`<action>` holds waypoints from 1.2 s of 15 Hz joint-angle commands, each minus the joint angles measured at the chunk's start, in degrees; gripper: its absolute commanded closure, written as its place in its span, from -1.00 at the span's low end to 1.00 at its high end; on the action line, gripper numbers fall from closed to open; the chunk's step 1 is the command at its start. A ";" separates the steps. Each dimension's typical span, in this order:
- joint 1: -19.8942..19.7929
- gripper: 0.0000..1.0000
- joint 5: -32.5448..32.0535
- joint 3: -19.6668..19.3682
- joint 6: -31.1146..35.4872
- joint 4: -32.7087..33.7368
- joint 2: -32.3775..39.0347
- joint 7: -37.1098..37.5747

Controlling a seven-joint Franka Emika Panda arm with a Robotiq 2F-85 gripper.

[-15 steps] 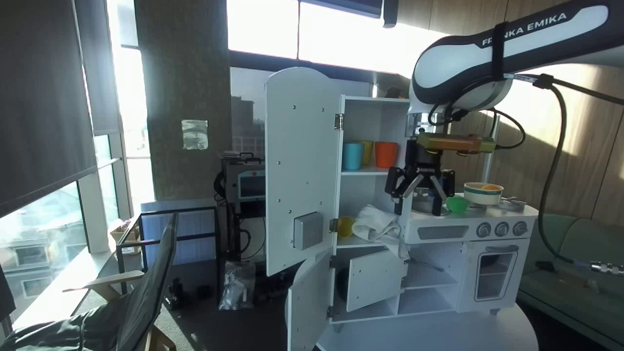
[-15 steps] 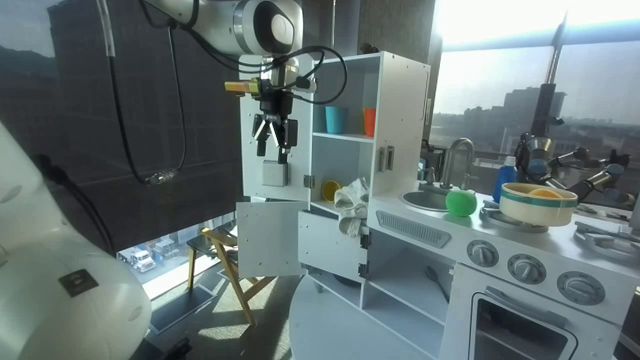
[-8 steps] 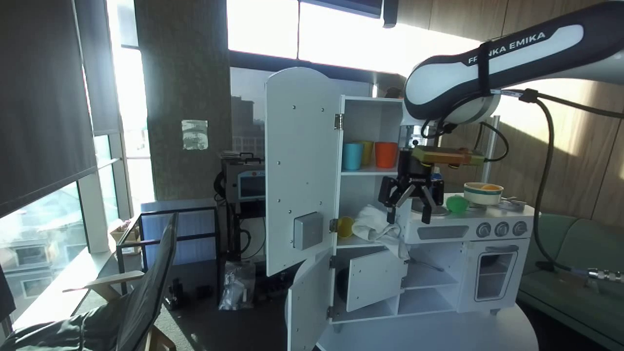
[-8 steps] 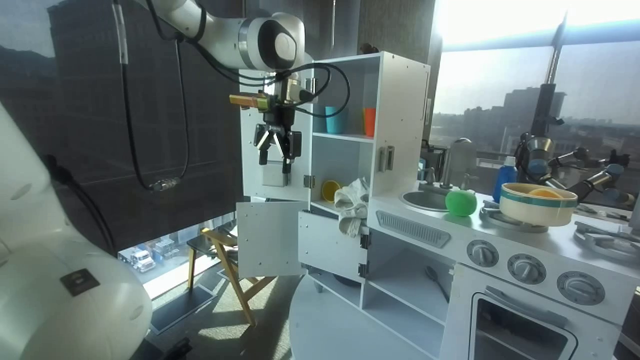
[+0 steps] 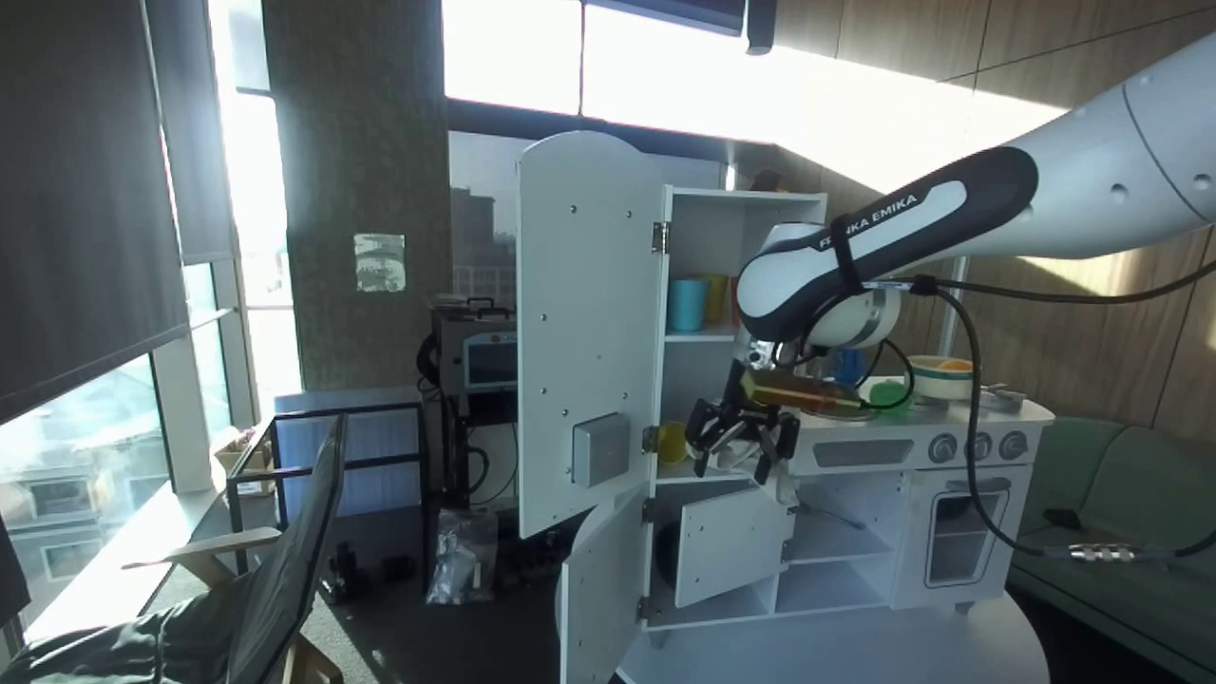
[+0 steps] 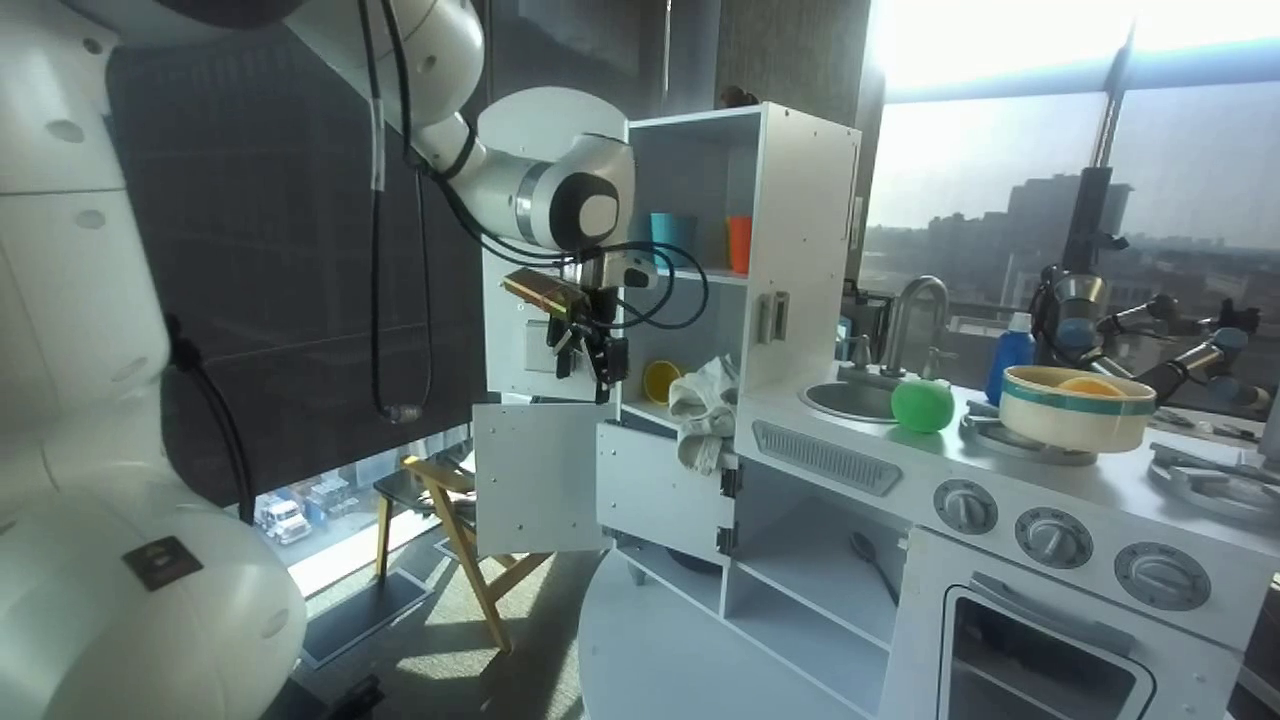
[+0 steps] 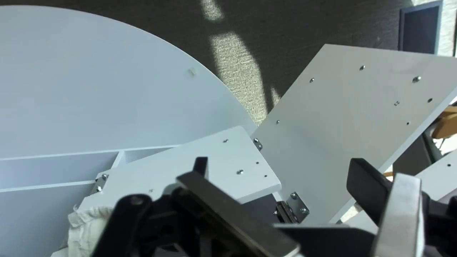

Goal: Close all the open cabinet doors

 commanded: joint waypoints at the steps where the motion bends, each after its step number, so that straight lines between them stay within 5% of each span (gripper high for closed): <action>1: 0.29 -1.00 0.98 -1.27 7.55 3.16 6.54 -2.01; 10: -0.35 -1.00 -3.59 -3.24 8.38 12.86 16.11 -14.09; 18: -1.39 -1.00 0.97 -2.14 8.22 15.50 20.42 -21.35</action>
